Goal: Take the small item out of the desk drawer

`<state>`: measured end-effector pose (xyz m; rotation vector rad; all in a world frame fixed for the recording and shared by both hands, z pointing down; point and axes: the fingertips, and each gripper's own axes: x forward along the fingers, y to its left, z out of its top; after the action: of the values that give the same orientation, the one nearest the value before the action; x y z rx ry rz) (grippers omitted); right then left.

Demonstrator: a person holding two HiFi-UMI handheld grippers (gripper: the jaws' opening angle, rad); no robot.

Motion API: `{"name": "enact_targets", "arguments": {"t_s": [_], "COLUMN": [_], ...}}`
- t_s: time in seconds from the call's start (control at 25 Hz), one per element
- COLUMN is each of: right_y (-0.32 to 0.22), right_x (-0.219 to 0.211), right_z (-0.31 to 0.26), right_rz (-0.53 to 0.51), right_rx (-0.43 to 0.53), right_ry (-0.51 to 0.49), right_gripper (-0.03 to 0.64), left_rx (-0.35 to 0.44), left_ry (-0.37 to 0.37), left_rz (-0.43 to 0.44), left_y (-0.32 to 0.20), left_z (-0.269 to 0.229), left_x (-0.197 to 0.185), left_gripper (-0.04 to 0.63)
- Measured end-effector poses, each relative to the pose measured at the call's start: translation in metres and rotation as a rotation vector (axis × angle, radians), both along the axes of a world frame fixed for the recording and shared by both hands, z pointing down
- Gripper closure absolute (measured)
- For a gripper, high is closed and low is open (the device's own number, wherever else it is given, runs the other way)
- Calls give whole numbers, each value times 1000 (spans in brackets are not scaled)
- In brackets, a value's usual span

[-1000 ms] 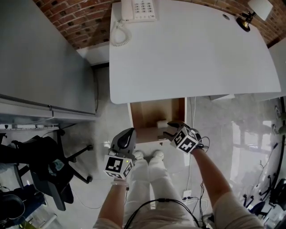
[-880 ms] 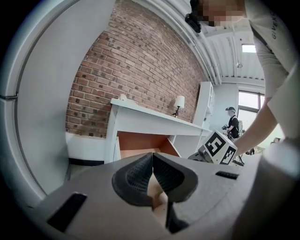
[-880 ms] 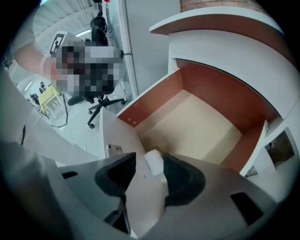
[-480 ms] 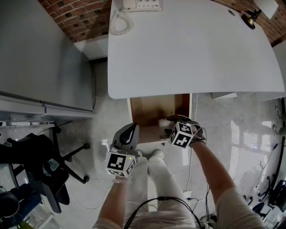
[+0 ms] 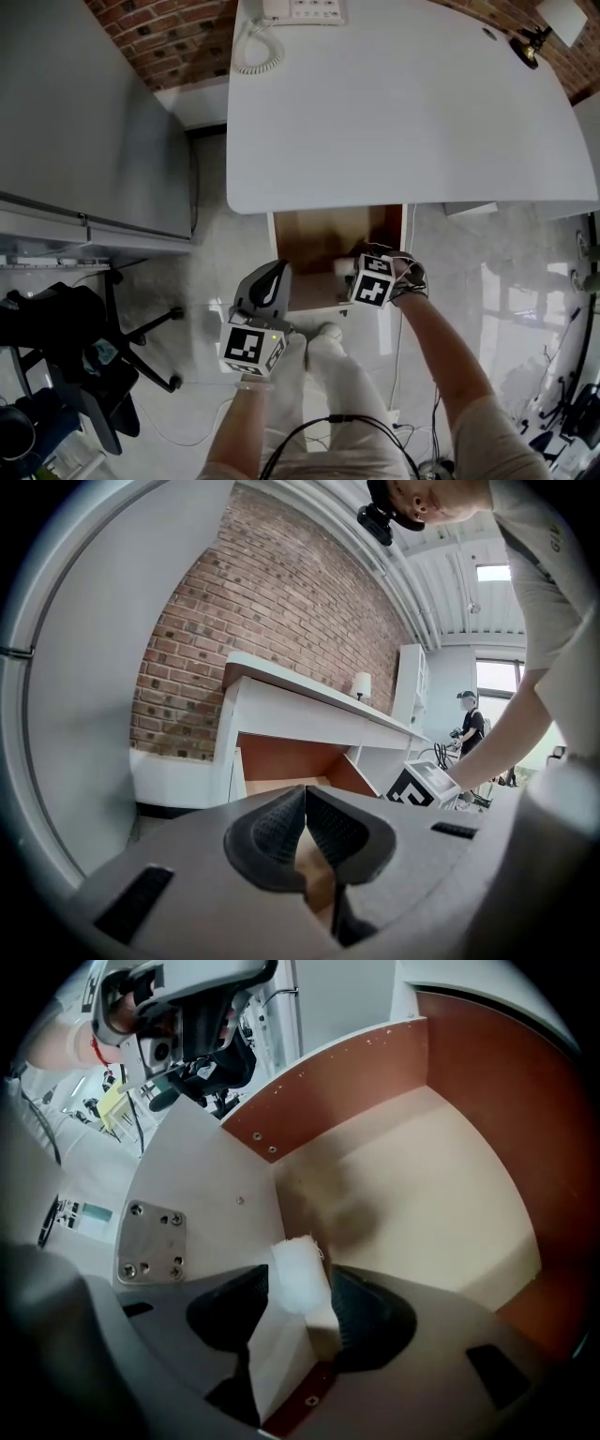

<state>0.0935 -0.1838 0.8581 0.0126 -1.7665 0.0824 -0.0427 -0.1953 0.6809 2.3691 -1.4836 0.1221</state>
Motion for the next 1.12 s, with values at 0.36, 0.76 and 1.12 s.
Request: {"name": "enact_targets", "arguments": {"t_s": [0.36,0.76,1.12], "right_y": [-2,0,5], "right_x": [-11,-19,-27], "right_z": [13,25,23], "right_rz": [-80,-151,-190], "right_rx": [-45,-129,-187], "right_ry": [37,87,54], "right_gripper": [405,420,457], "left_rx": [1,19,31], "left_ry": [-4,-1,9], "left_rz": [-27,-51,-64], "left_y": [-3,-3,0], "left_z": [6,7,8], "left_x": [-9,-20,-22], "left_gripper": [591,589,590]}}
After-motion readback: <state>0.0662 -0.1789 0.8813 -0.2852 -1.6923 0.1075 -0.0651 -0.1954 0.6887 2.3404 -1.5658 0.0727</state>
